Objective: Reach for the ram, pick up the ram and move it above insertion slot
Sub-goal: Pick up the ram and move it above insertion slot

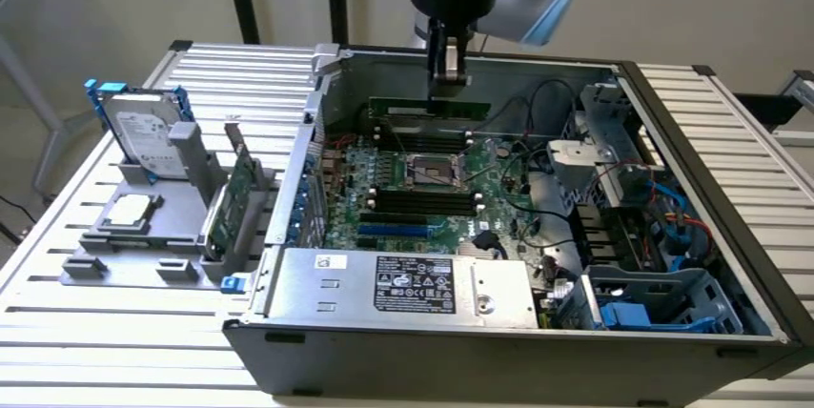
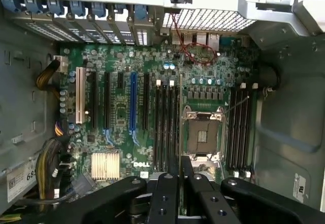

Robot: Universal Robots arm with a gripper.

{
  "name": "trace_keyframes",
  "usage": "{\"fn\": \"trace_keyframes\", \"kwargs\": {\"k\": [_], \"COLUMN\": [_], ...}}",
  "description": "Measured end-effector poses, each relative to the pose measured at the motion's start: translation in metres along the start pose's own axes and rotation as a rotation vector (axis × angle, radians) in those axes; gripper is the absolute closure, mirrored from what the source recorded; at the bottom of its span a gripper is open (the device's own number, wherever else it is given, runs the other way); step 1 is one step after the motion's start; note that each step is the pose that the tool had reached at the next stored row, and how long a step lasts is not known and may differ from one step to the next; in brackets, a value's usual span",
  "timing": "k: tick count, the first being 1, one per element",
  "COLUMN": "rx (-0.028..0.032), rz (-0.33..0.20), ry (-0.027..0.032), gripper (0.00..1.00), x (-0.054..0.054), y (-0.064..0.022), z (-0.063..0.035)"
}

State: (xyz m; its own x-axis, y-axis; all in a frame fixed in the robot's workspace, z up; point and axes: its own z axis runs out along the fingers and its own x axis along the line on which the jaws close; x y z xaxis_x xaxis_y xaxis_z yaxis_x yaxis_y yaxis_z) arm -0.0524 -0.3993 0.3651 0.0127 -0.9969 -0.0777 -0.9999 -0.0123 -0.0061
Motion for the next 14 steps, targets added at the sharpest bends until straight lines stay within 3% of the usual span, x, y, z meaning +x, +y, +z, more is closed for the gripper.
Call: {"fn": "trace_keyframes", "kwargs": {"k": [6, 14], "rx": [0.0002, 0.0003], "rz": [0.002, 0.004], "ry": [0.0007, 0.0011], "gripper": [0.86, 0.86], "x": [-0.011, -0.013], "y": [-0.009, -0.0096], "z": [0.001, 0.0012]}}
